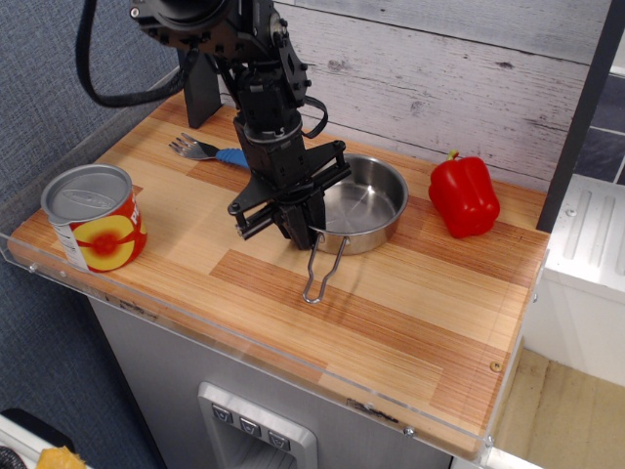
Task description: PICK UP THE VESSEL AND PUT ON THE ANOTHER SIDE OF THE TABLE
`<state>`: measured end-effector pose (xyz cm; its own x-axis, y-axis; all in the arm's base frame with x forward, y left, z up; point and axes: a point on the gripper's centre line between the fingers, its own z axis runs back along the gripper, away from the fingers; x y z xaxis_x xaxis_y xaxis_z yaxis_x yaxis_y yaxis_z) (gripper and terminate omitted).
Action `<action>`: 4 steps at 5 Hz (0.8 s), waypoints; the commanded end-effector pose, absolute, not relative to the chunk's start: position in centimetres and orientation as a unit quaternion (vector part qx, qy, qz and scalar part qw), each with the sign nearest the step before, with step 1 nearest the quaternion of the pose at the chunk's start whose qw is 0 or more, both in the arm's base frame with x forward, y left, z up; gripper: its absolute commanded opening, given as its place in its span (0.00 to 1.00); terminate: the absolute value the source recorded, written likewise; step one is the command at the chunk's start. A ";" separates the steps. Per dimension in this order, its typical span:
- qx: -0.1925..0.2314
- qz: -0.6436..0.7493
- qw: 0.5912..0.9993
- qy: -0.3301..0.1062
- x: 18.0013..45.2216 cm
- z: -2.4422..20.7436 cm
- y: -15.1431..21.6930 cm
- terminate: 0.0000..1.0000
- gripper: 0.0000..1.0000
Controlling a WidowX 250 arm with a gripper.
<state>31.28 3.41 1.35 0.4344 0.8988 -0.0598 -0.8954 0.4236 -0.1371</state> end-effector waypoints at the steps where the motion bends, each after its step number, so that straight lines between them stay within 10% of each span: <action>1: -0.085 0.511 0.856 -0.011 32.0 3.4 4.1 0.00 1.00; 4: -0.035 0.442 0.896 -0.032 32.8 7.0 3.9 0.00 1.00</action>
<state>31.40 3.30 5.15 0.6155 0.7878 -0.0224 -0.7879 0.6144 -0.0410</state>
